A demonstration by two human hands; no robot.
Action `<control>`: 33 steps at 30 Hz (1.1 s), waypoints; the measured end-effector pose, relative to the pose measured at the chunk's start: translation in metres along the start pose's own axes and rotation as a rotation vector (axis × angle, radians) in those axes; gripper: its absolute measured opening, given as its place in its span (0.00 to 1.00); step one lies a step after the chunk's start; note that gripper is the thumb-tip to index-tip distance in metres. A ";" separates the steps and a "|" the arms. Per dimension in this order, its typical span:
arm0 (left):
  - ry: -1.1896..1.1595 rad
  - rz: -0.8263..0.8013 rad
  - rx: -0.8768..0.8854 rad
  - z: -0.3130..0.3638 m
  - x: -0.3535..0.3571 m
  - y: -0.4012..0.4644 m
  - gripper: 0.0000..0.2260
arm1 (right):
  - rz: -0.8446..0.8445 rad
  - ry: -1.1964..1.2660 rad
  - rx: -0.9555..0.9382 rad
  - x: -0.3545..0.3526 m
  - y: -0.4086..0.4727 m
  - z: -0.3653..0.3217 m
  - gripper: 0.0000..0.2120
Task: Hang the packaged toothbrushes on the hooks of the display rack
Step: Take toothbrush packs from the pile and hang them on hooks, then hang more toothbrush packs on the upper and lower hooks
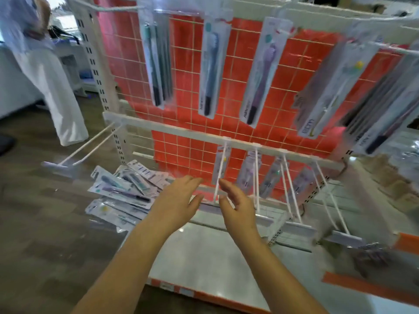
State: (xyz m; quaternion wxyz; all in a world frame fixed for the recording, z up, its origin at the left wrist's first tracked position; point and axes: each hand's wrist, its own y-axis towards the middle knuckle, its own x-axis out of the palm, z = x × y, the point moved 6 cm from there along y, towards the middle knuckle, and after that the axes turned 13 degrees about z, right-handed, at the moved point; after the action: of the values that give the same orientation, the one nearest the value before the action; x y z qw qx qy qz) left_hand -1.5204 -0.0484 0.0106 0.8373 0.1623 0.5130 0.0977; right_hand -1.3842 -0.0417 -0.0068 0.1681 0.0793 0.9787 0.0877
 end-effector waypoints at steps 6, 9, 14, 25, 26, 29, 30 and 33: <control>-0.016 -0.010 -0.041 -0.058 -0.017 -0.027 0.18 | -0.031 -0.039 -0.017 0.055 -0.032 -0.015 0.18; -0.041 -0.020 -0.085 -0.085 -0.024 -0.043 0.18 | -0.082 -0.094 -0.028 0.082 -0.050 -0.012 0.18; -0.031 -0.067 -0.160 -0.129 -0.024 -0.073 0.19 | -0.195 -0.200 0.000 0.126 -0.077 -0.002 0.18; -0.252 -0.079 -0.604 -0.226 -0.005 -0.136 0.16 | -0.371 -0.166 0.246 0.191 -0.084 0.023 0.17; -0.250 -0.081 -0.645 -0.235 -0.005 -0.145 0.17 | -0.381 -0.157 0.245 0.197 -0.083 0.026 0.16; -0.187 -0.079 -0.740 -0.258 -0.002 -0.166 0.16 | -0.461 -0.177 0.237 0.219 -0.083 0.039 0.17; -0.174 -0.071 -0.768 -0.263 0.000 -0.171 0.15 | -0.530 -0.215 0.217 0.228 -0.086 0.044 0.17; -0.154 -0.102 -0.820 -0.274 0.012 -0.181 0.14 | -0.765 -0.386 0.115 0.255 -0.092 0.061 0.18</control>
State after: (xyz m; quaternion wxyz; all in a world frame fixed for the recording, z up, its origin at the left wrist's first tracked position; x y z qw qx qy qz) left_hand -1.7594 -0.1656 -0.1818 0.8722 -0.2034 0.3747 0.2398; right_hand -1.6119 -0.0753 -0.1619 0.3637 -0.2650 0.8915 -0.0521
